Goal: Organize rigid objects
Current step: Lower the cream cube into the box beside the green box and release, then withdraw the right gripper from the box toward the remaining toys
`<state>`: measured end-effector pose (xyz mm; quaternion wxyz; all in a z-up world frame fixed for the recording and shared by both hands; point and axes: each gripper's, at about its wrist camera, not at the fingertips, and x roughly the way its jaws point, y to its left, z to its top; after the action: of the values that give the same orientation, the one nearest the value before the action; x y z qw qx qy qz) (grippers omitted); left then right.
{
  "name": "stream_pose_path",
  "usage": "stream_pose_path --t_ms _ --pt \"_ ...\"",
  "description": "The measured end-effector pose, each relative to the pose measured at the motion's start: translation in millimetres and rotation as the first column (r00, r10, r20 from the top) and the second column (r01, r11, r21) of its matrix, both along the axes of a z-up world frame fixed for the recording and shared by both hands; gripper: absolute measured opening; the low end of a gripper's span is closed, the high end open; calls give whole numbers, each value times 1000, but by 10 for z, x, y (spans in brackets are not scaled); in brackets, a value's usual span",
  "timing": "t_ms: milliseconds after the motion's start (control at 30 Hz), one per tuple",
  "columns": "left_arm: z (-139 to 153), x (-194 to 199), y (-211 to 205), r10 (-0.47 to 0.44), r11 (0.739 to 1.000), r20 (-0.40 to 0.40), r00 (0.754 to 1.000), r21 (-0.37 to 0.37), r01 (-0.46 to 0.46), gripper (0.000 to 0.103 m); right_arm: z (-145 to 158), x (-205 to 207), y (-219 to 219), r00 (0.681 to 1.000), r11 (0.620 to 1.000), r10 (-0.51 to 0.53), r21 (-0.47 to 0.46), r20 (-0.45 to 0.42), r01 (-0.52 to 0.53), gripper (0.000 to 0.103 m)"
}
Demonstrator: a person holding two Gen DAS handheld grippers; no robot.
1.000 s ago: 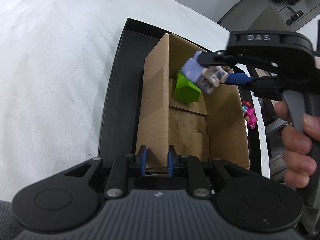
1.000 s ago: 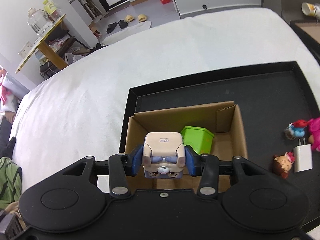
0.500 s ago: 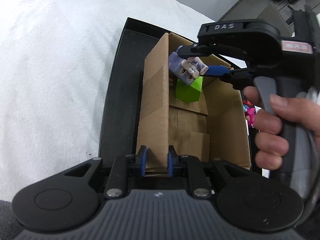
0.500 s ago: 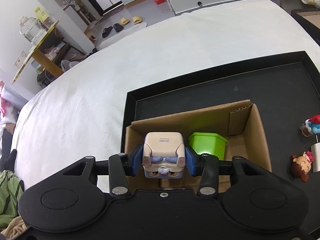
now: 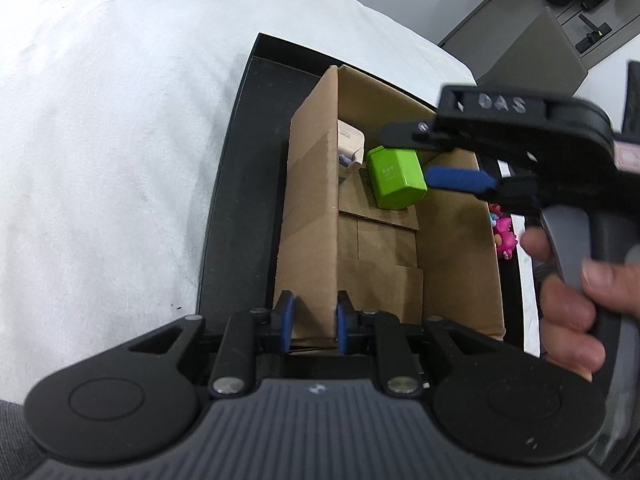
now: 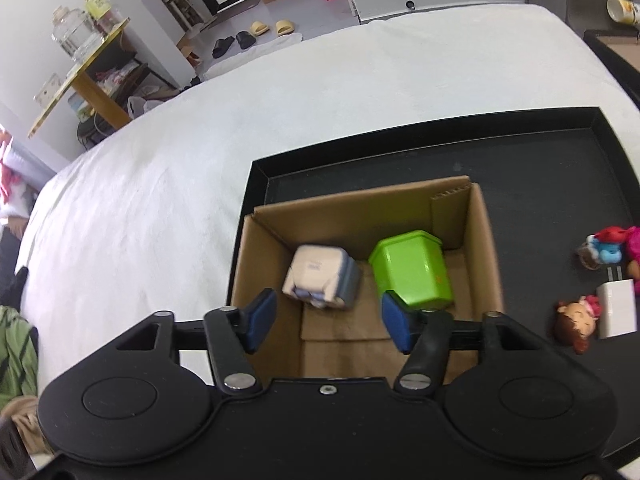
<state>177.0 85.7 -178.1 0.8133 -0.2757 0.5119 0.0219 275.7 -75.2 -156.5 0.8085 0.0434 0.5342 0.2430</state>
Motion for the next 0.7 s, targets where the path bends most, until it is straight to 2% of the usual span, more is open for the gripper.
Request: stream_pose_path --t_ms 200,433,700 --pt "2 8 -12 1 1000 -3 1000 6 -1 19 114 -115 -148 1000 1000 3 -4 18 -3 73" --pt "31 -16 -19 1 1000 2 1000 11 -1 19 325 -219 -314 996 1000 22 -4 86 -22 81" --pt "48 -13 -20 9 1000 -1 1000 18 -9 19 361 -237 -606 995 1000 -8 12 99 6 82"
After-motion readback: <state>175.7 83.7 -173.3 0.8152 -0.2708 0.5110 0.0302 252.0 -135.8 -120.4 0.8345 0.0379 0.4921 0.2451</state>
